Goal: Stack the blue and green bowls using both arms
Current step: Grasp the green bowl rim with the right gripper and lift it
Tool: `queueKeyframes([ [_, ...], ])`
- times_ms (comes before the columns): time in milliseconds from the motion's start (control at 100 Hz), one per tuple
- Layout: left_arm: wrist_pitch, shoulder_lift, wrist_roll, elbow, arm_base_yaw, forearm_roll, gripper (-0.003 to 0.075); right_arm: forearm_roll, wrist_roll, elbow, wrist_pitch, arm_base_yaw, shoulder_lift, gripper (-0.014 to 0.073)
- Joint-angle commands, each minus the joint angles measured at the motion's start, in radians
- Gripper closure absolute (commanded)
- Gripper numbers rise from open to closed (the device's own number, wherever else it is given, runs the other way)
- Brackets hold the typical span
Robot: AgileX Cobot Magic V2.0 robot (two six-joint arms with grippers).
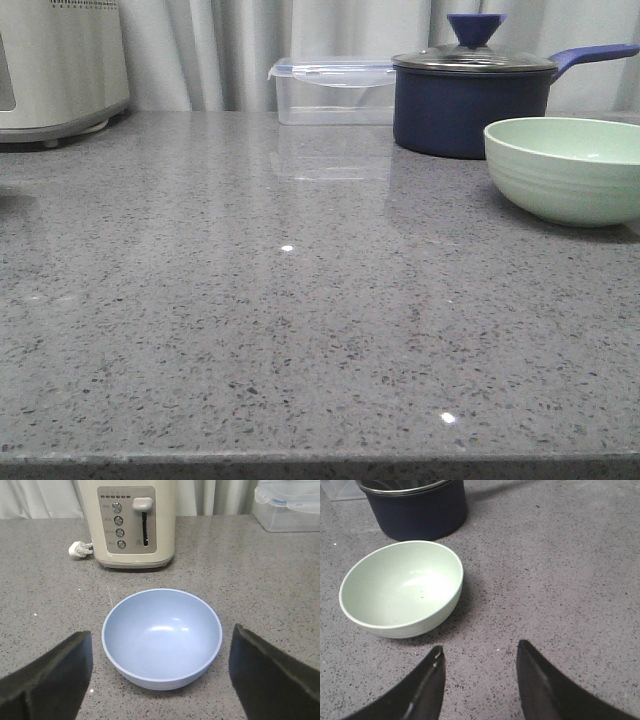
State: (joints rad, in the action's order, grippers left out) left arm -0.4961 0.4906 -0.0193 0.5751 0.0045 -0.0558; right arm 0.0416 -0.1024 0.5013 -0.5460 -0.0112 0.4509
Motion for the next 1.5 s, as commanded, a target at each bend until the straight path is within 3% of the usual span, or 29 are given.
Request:
queueKeyframes([
  [0, 0.075, 0.009, -0.002, 0.04, 0.0, -0.007, 0.0204, -0.002, 0.008, 0.059, 0.067, 0.004, 0.037, 0.0237],
  [400, 0.077, 0.009, -0.002, 0.04, 0.0, -0.007, 0.0266, 0.049, 0.008, 0.359, -0.004, 0.003, 0.426, 0.0237],
  [800, 0.077, 0.009, -0.002, 0.04, 0.0, -0.007, 0.0266, 0.083, 0.008, 0.697, -0.253, 0.003, 0.861, 0.0237],
  [1200, 0.077, 0.009, -0.002, 0.04, 0.0, -0.007, 0.0266, 0.088, 0.008, 0.773, -0.341, 0.003, 1.055, 0.024],
  [1490, 0.077, 0.009, -0.002, 0.04, 0.0, -0.007, 0.0272, 0.088, 0.008, 0.774, -0.33, 0.003, 1.065, 0.0377],
])
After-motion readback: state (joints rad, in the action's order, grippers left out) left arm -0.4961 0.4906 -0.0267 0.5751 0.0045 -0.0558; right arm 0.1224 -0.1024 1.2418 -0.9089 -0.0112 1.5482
